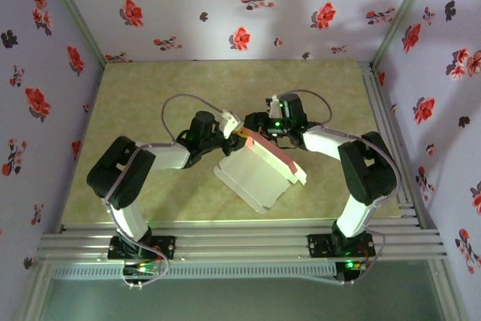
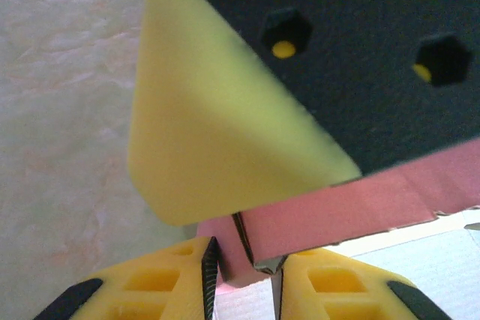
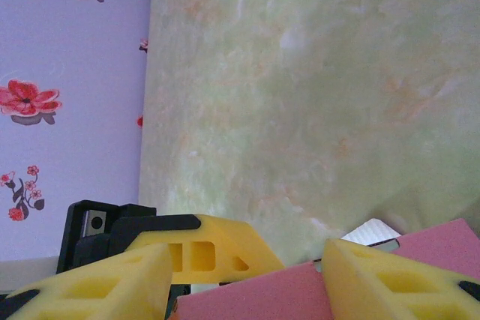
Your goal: Fold the paper box
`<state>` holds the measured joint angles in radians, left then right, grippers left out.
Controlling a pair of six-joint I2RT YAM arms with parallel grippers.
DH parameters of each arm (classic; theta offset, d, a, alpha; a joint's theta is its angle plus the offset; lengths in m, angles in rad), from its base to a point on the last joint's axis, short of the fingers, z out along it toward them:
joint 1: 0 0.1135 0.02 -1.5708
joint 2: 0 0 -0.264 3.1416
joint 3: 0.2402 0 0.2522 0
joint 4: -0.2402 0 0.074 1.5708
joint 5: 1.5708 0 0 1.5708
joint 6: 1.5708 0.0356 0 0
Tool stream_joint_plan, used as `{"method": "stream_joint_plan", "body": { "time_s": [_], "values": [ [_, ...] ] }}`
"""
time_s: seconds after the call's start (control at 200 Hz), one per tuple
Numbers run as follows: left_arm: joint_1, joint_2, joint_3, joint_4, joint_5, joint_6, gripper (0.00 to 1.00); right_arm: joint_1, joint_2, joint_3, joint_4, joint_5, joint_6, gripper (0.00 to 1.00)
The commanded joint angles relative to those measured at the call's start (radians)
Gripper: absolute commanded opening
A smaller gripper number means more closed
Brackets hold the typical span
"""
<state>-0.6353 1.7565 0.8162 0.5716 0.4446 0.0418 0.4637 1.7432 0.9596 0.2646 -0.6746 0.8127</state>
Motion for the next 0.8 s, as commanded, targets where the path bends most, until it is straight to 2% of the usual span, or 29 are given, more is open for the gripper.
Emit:
{"method": "stream_joint_plan", "body": {
  "time_s": [0.0, 0.4, 0.8],
  "values": [
    [-0.020, 0.017, 0.039, 0.056, 0.028, 0.042, 0.27, 0.011, 0.028, 0.022, -0.027, -0.035, 0.000, 0.57],
    [-0.020, 0.116, 0.055, 0.194, -0.002, -0.006, 0.28, -0.007, 0.048, 0.016, -0.023, -0.021, 0.065, 0.56],
    [-0.021, 0.138, 0.055, 0.209, 0.000, -0.014, 0.20, -0.014, 0.079, 0.021, 0.046, -0.050, 0.143, 0.55]
  ]
}}
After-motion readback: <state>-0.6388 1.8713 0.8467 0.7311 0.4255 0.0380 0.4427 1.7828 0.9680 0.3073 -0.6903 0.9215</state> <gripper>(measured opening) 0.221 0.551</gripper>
